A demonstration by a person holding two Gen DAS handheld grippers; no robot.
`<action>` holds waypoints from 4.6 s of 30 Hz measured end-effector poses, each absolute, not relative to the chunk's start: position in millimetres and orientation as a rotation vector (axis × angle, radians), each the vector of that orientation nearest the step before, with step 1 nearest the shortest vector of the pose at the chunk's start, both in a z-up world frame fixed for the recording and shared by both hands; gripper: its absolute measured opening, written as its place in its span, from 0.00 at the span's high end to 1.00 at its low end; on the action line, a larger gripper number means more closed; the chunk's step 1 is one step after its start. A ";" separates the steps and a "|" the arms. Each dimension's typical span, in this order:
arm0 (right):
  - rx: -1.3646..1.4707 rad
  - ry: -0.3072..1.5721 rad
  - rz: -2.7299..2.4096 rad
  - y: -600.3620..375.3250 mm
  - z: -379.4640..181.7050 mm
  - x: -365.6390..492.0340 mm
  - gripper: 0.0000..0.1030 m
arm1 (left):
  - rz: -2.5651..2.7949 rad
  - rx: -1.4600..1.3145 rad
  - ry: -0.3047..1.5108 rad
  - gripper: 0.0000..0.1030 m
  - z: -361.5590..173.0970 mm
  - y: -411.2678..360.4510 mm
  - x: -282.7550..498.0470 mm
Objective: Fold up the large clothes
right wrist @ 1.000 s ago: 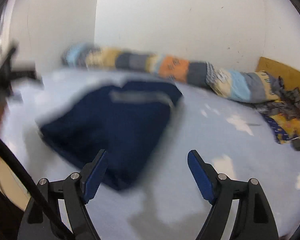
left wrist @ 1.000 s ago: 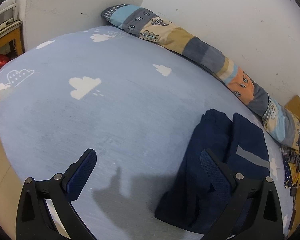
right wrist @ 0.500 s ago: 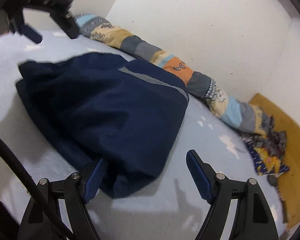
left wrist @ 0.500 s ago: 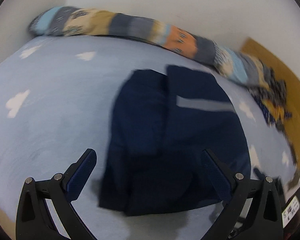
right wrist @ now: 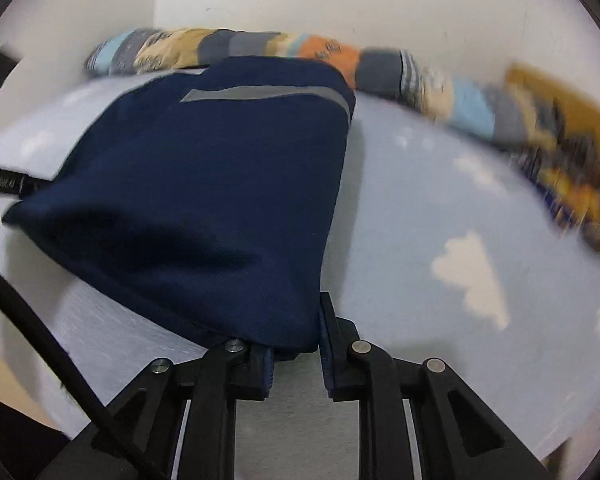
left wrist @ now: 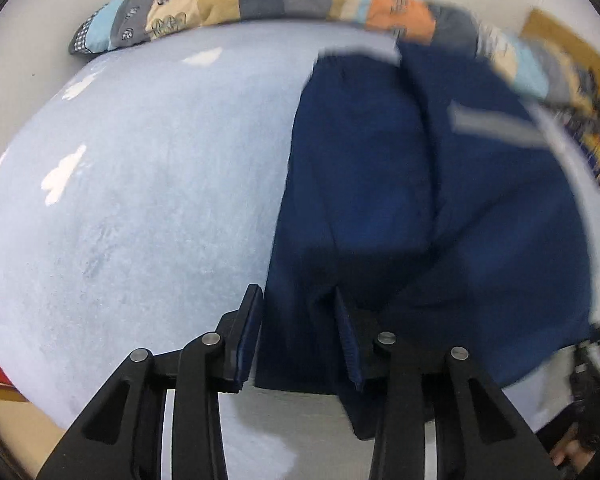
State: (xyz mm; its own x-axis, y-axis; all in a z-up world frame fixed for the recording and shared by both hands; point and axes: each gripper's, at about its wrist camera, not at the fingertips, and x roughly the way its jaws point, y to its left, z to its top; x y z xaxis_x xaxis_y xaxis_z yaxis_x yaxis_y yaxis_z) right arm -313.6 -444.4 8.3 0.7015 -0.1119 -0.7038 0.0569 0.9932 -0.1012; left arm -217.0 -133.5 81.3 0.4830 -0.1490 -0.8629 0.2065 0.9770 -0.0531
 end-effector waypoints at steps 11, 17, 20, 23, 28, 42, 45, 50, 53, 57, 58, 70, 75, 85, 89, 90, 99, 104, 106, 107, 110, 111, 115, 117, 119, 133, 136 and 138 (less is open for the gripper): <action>-0.056 0.774 -0.027 -446.5 30.3 -335.6 0.71 | -0.538 -0.297 1.065 0.10 108.1 -168.7 -111.4; 0.079 0.770 0.031 -473.4 42.8 -348.3 0.60 | -0.521 -0.344 1.147 0.10 61.7 -205.1 -60.6; 0.103 0.767 0.049 -475.4 44.1 -348.8 0.60 | -0.570 -0.362 1.154 0.39 57.1 -226.6 -50.3; 0.139 0.774 0.063 -477.8 44.9 -346.7 0.58 | -0.567 -0.285 1.169 0.92 57.5 -253.9 -49.1; 0.136 0.791 0.059 -476.6 41.8 -345.5 0.57 | -0.558 -0.263 1.058 0.95 94.9 -245.8 -69.3; -0.102 0.736 0.006 -445.2 39.3 -345.6 0.35 | -0.408 -0.182 1.045 0.94 54.8 -158.3 -73.4; -0.171 0.697 0.027 -436.0 41.4 -350.5 0.35 | -0.408 -0.171 1.014 0.94 64.5 -163.5 -70.3; -0.318 0.653 0.028 -409.6 31.8 -339.9 0.35 | -0.401 -0.160 0.992 0.94 67.2 -161.6 -61.2; -0.353 0.653 -0.030 -407.1 22.8 -327.7 0.61 | -0.385 -0.121 0.965 0.95 70.8 -159.9 -59.4; -0.189 0.800 0.006 -433.3 4.5 -321.4 0.62 | -0.376 -0.062 0.957 0.95 63.1 -163.0 -56.4; -0.097 0.849 0.034 -442.4 2.1 -320.5 0.62 | -0.372 -0.034 0.950 0.95 61.9 -167.4 -55.5; 0.245 0.756 0.205 -493.4 83.4 -332.6 0.81 | -0.278 0.033 0.828 0.90 127.0 -129.1 -103.1; 0.276 0.803 0.306 -472.0 73.3 -303.2 0.92 | -0.450 0.017 0.819 0.73 133.5 -145.0 -174.8; 0.268 0.960 0.313 -439.8 24.3 -266.8 0.95 | -0.453 0.155 1.049 0.73 60.5 -182.2 -212.8; 0.290 0.822 0.294 -471.2 80.3 -268.1 0.95 | -0.478 0.189 0.938 0.73 85.1 -192.2 -226.6; 0.285 0.804 0.268 -483.9 91.1 -258.3 0.95 | -0.516 0.189 0.911 0.73 91.0 -201.7 -233.3; 0.236 0.950 0.350 -506.2 80.2 -129.3 0.95 | -0.735 0.542 0.743 0.73 60.2 -328.1 -301.9; 0.147 1.098 0.336 -490.5 41.6 -68.8 1.00 | -0.759 0.519 0.798 0.72 43.9 -320.3 -287.2; 0.127 1.154 0.336 -481.9 21.0 -59.8 1.00 | -0.759 0.509 0.808 0.72 39.6 -317.1 -282.1; 0.136 1.165 0.329 -481.7 21.9 -56.4 1.00 | -0.761 0.517 0.802 0.72 39.8 -318.5 -282.8; 0.095 1.178 0.323 -481.2 41.5 -50.1 1.00 | -0.756 0.494 0.794 0.72 44.9 -318.6 -287.2; 0.108 1.145 0.345 -483.9 55.1 -51.7 1.00 | -0.764 0.483 0.792 0.73 48.5 -316.9 -290.9; 0.093 1.025 0.311 -495.0 94.1 -43.0 1.00 | -0.788 0.489 0.705 0.73 58.9 -319.1 -308.8; 0.111 1.036 0.296 -498.4 86.6 -25.5 1.00 | -0.789 0.508 0.657 0.72 60.9 -325.9 -313.0; 0.083 1.066 0.245 -496.7 67.8 -8.7 1.00 | -0.772 0.538 0.681 0.72 52.9 -331.7 -307.4; 0.143 1.057 0.309 -504.3 77.9 -53.0 0.96 | -0.713 0.525 0.664 0.60 53.6 -315.8 -300.4; 0.121 1.096 0.329 -496.5 58.0 -83.3 0.90 | -0.691 0.534 0.712 0.59 39.5 -317.3 -291.1; 0.166 1.109 0.314 -498.1 35.8 -88.4 0.90 | -0.683 0.558 0.696 0.59 38.8 -319.0 -294.7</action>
